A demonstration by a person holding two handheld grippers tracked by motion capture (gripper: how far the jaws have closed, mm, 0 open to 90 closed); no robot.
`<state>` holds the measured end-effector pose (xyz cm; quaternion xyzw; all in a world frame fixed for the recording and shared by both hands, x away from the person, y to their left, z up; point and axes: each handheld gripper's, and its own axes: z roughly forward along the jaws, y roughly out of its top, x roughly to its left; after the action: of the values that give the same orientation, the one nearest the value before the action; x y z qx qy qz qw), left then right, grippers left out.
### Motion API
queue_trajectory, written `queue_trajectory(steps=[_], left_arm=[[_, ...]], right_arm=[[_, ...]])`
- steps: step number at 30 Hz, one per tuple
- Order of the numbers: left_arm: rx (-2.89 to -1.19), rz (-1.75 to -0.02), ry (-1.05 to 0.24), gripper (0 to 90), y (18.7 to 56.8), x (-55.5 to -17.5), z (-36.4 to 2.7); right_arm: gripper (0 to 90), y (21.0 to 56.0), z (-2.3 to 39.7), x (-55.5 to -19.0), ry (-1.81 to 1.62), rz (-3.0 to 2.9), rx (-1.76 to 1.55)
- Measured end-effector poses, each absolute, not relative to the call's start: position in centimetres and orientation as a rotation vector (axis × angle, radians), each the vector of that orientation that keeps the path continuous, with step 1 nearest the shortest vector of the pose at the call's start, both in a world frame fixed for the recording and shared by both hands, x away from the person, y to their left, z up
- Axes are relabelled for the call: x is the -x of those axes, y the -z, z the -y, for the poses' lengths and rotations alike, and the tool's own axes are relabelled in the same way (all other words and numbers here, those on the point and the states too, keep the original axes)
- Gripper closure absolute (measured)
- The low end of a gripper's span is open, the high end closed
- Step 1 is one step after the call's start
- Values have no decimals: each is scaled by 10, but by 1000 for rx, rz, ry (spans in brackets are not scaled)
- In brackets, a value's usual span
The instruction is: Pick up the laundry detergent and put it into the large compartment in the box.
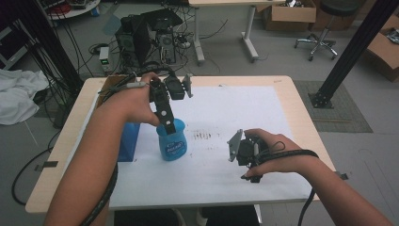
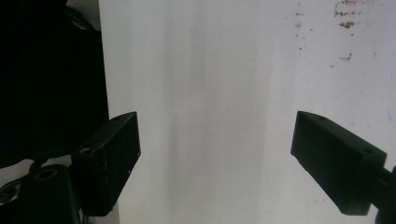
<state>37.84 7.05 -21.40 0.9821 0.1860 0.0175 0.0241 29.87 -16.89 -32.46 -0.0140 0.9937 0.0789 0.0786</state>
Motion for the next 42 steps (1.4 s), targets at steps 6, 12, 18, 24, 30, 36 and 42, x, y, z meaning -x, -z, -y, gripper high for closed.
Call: queue_trajectory(steps=[6,12,18,24,30,36,42], left_arm=[[-3025,-582,-34,1,224,-381,-73],[-3001,-599,-3,1,242,-384,-78],[-2999,-605,22,1,255,-385,-77],[-3008,-594,24,1,262,-386,-72],[-3020,-589,25,1,269,-390,-70],[-3023,-592,39,1,277,-393,-69],[-3030,-589,29,1,284,-395,-68]], right_arm=[[158,325,170,-299,-243,-2973,40],[158,328,171,-300,-243,-2977,32],[158,330,169,-300,-238,-2981,37],[158,332,168,-300,-228,-2983,45],[158,334,168,-300,-235,-2983,42],[158,336,168,-301,-245,-2984,38],[158,338,167,-303,-243,-2988,37]])
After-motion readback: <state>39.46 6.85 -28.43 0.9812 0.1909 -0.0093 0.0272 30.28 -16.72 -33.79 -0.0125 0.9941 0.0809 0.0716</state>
